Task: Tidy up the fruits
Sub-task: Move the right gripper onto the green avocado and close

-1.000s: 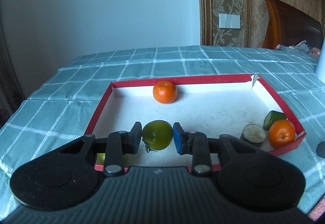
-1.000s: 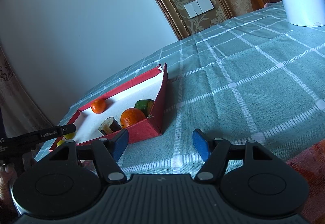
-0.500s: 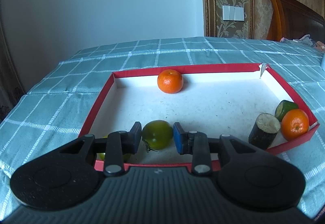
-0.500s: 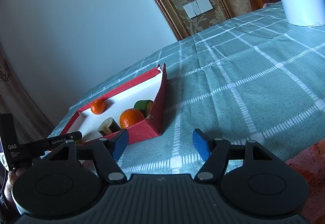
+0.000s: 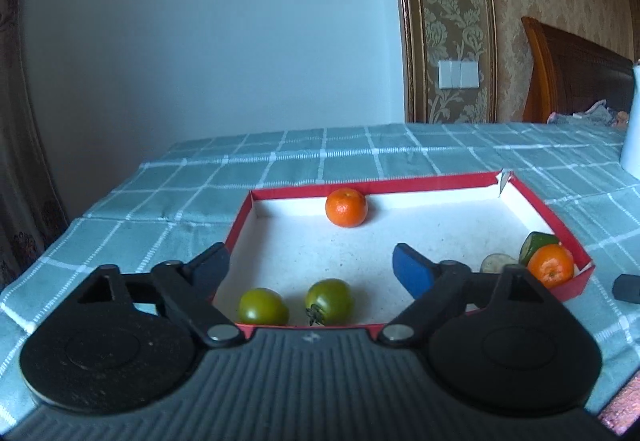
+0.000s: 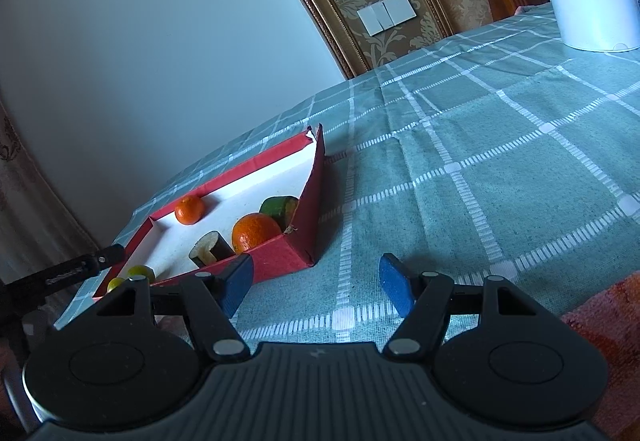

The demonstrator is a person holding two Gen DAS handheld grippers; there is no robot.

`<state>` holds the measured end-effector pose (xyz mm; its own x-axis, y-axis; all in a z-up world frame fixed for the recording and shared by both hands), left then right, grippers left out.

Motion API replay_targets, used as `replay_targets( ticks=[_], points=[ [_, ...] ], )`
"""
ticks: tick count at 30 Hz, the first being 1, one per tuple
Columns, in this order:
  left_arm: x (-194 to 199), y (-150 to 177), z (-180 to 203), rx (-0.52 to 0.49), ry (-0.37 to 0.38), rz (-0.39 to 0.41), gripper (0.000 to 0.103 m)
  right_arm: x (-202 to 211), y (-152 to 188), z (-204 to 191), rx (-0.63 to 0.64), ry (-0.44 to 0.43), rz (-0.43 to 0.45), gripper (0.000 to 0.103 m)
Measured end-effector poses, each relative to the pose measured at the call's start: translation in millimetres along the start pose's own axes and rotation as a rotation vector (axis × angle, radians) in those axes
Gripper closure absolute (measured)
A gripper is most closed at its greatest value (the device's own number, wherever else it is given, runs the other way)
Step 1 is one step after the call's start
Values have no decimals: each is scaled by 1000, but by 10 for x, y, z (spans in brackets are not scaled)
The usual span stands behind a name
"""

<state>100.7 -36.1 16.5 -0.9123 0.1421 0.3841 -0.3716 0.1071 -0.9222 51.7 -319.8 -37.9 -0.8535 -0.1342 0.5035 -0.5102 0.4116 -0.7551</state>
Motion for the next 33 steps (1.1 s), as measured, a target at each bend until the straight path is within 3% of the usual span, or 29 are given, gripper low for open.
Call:
replay_targets(
  ticks=[5, 13, 17, 22, 28, 33],
  points=[
    [444, 163, -27, -32, 25, 39, 0, 0, 1, 3, 0, 6, 2, 34],
    [711, 622, -248, -16, 47, 19, 0, 13, 3, -41, 29, 20, 15, 34],
    [670, 777, -315, -4, 46, -28, 0, 28, 13, -175, 114, 44, 27, 34],
    [542, 933, -366, -7, 26, -97, 0, 169, 40, -649, 229, -29, 32, 34],
    [516, 937, -397, 7, 20, -109, 0, 176, 306, -1428, 467, -127, -12, 34],
    [505, 940, -455, 45, 15, -116, 0, -15, 526, -1744, 572, -123, -63, 34]
  ],
)
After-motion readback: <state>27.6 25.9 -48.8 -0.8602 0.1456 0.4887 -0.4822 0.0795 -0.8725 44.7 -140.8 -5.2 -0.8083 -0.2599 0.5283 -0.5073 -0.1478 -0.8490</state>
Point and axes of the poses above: each gripper's, at about its wrist camera, not at the fingertips, and x roughly against the way its jaws point, z to its right, y to its underside, the point moved 6 cm from there along -x, roughly the way its jaws point, and after that the axes turned 8 degrees about y, right-handed, at the moved point
